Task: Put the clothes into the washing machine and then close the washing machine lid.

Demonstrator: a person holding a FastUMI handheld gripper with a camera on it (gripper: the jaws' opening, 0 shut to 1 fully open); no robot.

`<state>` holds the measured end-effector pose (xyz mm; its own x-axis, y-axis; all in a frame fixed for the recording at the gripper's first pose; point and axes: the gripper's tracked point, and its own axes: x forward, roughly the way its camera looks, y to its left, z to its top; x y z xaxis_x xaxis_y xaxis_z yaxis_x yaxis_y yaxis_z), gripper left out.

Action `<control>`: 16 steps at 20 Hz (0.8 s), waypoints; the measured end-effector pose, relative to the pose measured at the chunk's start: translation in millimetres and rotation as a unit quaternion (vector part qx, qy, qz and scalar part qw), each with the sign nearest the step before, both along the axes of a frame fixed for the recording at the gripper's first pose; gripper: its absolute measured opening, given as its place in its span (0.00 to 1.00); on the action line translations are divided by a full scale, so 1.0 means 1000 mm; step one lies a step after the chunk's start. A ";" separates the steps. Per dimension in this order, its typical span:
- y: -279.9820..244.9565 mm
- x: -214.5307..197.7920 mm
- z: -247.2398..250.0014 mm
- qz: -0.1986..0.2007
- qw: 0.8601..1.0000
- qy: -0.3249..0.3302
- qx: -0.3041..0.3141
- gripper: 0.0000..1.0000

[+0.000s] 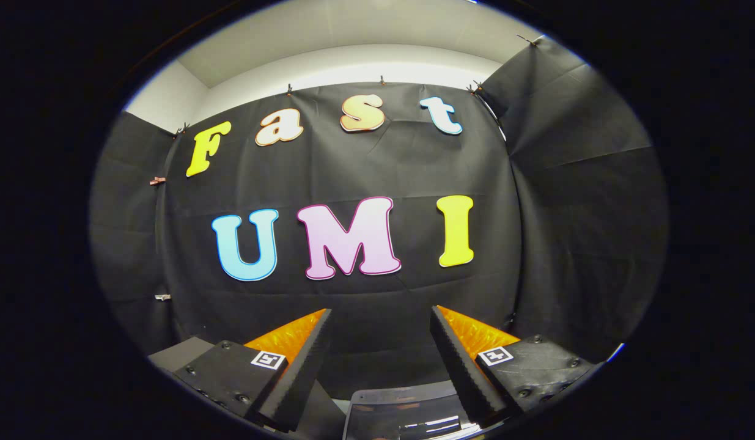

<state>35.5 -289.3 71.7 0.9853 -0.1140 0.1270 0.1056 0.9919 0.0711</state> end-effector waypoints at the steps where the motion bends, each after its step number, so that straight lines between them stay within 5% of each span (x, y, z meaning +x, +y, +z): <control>1: 0.003 -0.002 0.001 0.000 1.000 0.001 0.003 0.99; 16: 0.040 -0.018 0.015 0.009 1.000 -0.021 -0.018 0.98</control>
